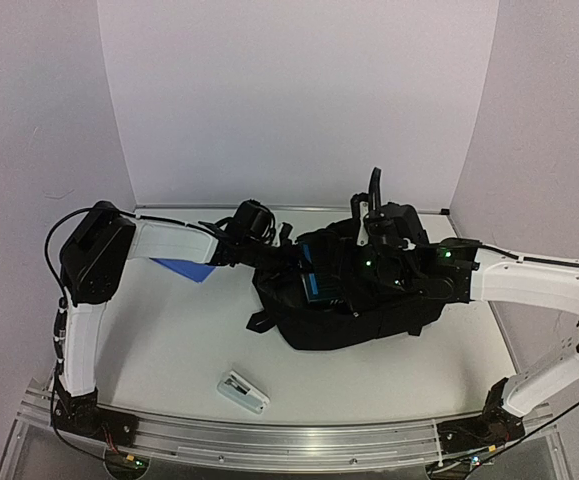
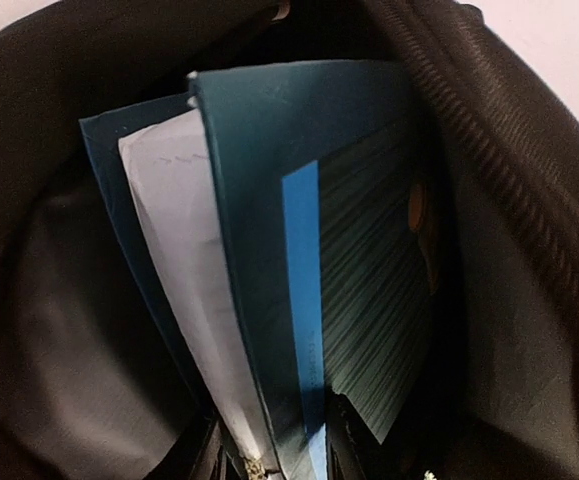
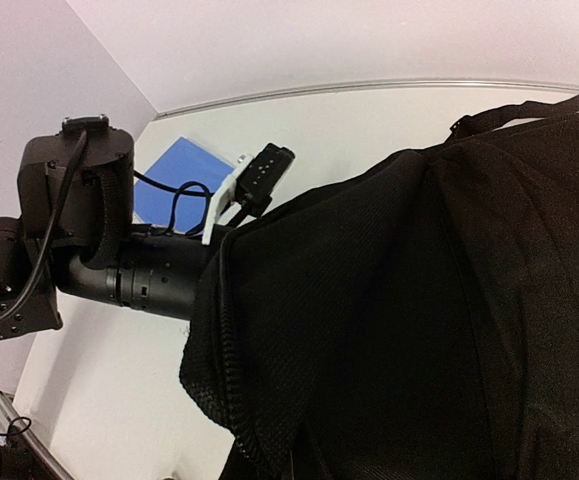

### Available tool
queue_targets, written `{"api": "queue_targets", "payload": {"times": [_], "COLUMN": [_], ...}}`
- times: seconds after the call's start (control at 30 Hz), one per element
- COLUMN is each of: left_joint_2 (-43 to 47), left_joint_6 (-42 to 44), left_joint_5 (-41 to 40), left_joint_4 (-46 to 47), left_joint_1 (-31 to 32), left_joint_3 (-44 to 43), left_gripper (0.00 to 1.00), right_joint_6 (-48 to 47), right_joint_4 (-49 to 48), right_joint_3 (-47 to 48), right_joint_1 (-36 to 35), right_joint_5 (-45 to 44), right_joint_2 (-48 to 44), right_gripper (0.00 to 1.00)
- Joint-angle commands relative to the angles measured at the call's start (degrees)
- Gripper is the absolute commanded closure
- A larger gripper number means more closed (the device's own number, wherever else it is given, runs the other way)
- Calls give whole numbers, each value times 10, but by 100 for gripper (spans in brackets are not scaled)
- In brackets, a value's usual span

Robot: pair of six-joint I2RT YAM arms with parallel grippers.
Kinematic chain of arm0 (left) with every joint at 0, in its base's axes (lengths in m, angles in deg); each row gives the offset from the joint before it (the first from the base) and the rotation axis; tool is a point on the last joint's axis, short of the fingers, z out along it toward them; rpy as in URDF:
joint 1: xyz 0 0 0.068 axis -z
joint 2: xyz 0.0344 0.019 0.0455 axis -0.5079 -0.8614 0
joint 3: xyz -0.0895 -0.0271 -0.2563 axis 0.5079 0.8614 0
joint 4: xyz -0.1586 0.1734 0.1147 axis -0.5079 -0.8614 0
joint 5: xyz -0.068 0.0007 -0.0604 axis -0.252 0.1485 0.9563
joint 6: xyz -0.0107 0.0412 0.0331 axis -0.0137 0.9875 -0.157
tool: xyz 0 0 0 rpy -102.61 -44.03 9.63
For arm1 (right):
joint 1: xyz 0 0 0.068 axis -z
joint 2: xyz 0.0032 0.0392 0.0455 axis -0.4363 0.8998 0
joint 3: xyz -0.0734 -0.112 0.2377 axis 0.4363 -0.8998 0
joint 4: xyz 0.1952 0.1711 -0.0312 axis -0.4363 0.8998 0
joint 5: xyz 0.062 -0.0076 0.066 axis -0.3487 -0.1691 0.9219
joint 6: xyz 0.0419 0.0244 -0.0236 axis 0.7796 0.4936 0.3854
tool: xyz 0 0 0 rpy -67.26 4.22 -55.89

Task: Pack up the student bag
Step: Place the book in the student bag, then pick up the files from the center of the board.

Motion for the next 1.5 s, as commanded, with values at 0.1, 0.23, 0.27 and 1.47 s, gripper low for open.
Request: {"api": "queue_targets", "payload": {"times": [0.1, 0.23, 0.27, 1.47], "left_joint_2": [-52, -73, -74, 336], "left_joint_6": [-18, -28, -28, 78], "left_joint_5": [13, 21, 20, -27], "left_joint_4": [87, 110, 112, -56], "left_joint_1": [21, 32, 33, -398], "left_joint_3": [-81, -102, -103, 290], "left_gripper": [67, 67, 67, 10], "right_joint_6": [9, 13, 12, 50], "right_joint_4": [-51, -52, -52, -111], "right_joint_3": [1, -3, -3, -135], "right_joint_1": [-4, -4, -4, -4], "right_joint_5": [-11, -22, -23, 58], "right_joint_2": [-12, -14, -15, -69], "right_gripper": [100, 100, 100, 60]}}
